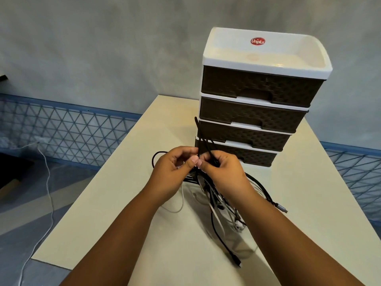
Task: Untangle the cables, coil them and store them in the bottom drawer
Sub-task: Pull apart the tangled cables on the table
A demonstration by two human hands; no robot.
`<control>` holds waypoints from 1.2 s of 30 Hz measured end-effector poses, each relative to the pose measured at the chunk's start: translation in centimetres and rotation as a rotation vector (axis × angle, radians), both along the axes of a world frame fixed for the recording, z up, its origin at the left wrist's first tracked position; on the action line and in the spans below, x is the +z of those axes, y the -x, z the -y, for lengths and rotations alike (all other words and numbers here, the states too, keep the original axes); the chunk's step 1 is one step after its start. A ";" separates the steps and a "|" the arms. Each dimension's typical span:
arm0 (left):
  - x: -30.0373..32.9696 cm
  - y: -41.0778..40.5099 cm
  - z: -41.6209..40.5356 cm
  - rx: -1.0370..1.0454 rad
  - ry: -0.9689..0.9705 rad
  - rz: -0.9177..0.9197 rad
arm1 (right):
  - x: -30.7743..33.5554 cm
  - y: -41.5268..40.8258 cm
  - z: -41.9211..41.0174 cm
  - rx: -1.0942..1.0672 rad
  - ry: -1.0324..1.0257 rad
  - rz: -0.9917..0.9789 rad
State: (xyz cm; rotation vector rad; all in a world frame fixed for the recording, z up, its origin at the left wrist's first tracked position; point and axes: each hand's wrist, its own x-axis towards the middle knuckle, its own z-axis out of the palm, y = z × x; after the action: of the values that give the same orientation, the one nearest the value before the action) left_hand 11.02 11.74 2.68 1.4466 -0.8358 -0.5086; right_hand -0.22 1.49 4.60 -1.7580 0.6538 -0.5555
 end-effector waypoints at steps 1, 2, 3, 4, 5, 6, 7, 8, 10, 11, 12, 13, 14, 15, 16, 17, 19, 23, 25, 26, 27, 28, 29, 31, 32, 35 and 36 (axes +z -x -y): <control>-0.3 -0.2 -0.1 -0.014 -0.024 0.035 | 0.0 0.0 0.0 0.000 -0.012 0.005; -0.5 -0.3 -0.1 -0.024 -0.046 0.072 | 0.0 0.0 0.1 0.001 -0.018 0.009; -0.6 -0.5 -0.2 -0.032 -0.064 0.107 | 0.1 0.0 0.1 0.002 -0.025 0.016; -0.7 -0.5 -0.2 -0.043 -0.078 0.136 | 0.1 0.0 0.2 0.000 -0.040 0.027; -0.8 -0.5 -0.3 -0.055 -0.089 0.163 | 0.3 0.0 0.3 -0.002 -0.064 0.047; -0.9 -0.5 -0.4 -0.064 -0.096 0.195 | 0.4 0.0 0.5 -0.005 -0.088 0.067; -1.1 -0.5 -0.4 -0.068 -0.099 0.234 | 0.7 0.0 0.7 -0.006 -0.104 0.083; -1.4 -0.5 -0.4 -0.066 -0.099 0.274 | 1.0 0.1 0.9 -0.007 -0.106 0.095; -1.8 -0.4 -0.4 -0.052 -0.094 0.328 | 1.6 0.1 1.0 -0.012 -0.091 0.117; -1.9 -0.4 -0.4 -0.043 -0.089 0.346 | 1.9 0.1 1.0 -0.019 -0.085 0.131; -1.9 -0.3 -0.3 -0.035 -0.085 0.360 | 2.3 0.2 1.0 -0.026 -0.084 0.149; -1.9 -0.3 -0.3 -0.031 -0.081 0.368 | 2.7 0.2 1.0 -0.032 -0.081 0.165; -1.9 -0.3 -0.3 -0.033 -0.074 0.373 | 3.1 0.4 0.9 -0.039 -0.077 0.177; -1.8 -0.3 -0.3 -0.037 -0.065 0.375 | 3.5 0.5 0.9 -0.044 -0.073 0.184; -1.8 -0.3 -0.3 -0.038 -0.060 0.378 | 4.0 0.7 0.8 -0.048 -0.068 0.188; -1.8 -0.4 -0.3 -0.037 -0.060 0.383 | 4.5 0.8 0.6 -0.050 -0.064 0.193; -2.0 -0.5 -0.3 -0.028 -0.086 0.411 | 5.7 1.0 0.5 -0.054 -0.087 0.235; -3.4 -0.3 -0.6 -0.057 -0.162 0.463 | 8.7 1.3 1.0 -0.065 -0.107 0.353; -3.7 -0.2 -0.8 -0.039 -0.156 0.466 | 9.4 1.4 1.3 -0.053 -0.034 0.336; -3.6 -0.1 -0.8 -0.032 -0.158 0.492 | 9.5 1.5 1.4 -0.041 -0.022 0.328; -3.3 0.0 -0.8 -0.031 -0.167 0.533 | 9.4 1.5 1.5 -0.033 -0.033 0.326; -3.0 0.0 -0.7 -0.036 -0.181 0.571 | 9.2 1.5 1.6 -0.029 -0.067 0.333; -2.7 0.2 -0.7 -0.042 -0.191 0.587 | 9.0 1.6 1.9 -0.034 -0.116 0.350; -2.4 0.4 -0.6 -0.040 -0.212 0.539 | 8.1 1.7 2.5 -0.058 -0.194 0.375; -2.3 0.5 -0.6 -0.034 -0.227 0.489 | 7.5 1.8 2.8 -0.068 -0.212 0.365; -2.5 0.6 -0.4 0.011 -0.263 0.389 | 5.1 2.2 3.0 -0.029 -0.256 0.249; -2.6 0.6 -0.3 0.032 -0.262 0.371 | 4.3 2.4 2.8 0.004 -0.246 0.182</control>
State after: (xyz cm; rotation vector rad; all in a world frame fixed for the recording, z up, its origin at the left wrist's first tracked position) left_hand 10.42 12.09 0.12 1.8267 -1.0650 -0.3371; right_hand -2.59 -1.35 8.88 -1.4595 0.5655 -0.5984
